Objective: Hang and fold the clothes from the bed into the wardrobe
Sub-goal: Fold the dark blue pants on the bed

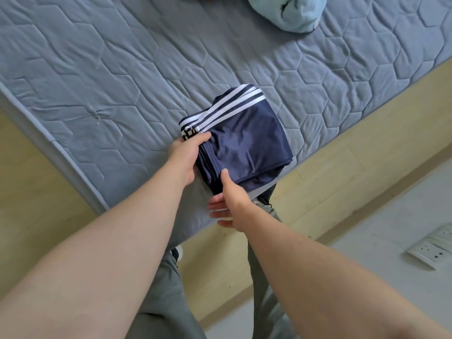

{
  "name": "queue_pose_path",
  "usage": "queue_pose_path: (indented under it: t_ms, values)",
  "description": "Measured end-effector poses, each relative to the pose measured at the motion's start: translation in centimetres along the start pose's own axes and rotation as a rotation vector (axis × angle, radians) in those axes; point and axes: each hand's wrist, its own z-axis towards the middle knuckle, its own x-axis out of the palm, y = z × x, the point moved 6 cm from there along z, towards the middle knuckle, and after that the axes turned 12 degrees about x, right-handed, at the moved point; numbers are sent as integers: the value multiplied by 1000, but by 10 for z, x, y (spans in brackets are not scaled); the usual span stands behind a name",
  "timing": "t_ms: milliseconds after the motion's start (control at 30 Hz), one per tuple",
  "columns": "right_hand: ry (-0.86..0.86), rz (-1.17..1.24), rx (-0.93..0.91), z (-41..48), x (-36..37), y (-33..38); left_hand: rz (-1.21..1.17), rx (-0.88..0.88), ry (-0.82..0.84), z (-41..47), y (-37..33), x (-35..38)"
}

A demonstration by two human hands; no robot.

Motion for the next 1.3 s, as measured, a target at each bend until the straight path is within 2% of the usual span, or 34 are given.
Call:
queue_pose_path:
  t_ms: [67,167,267,400,567,733,933,1100,1300]
  values:
    - [203,51,70,-27,19,-13,-17,19,4,-25,-19,-1]
    - [378,245,102,-82,44,-31,-22,-11,-14,-76,-56,-14]
    - [460,347,73,-142,71,-47,-19,-30,-81,-128,-96,-47]
    - [533,258,25,-222,127,-76,-92,-3,-216,-193,-147,-124]
    - [629,196,-64,-297,207,-119,-287,-11,-207,-260,-188,-219]
    - [650,152,-148,-355,279,-146,-487,54,-235,-319,-225,-301]
    - [544,414,-245,-415,335,-149,-747,123,-300,-368,-247,-378]
    - [390,367,-404,-460,362,-154,-890,196,-492,-404,-237,-438]
    - [477,164,-309,-488,436,-197,-1079,212,-772,-452,-206,-519]
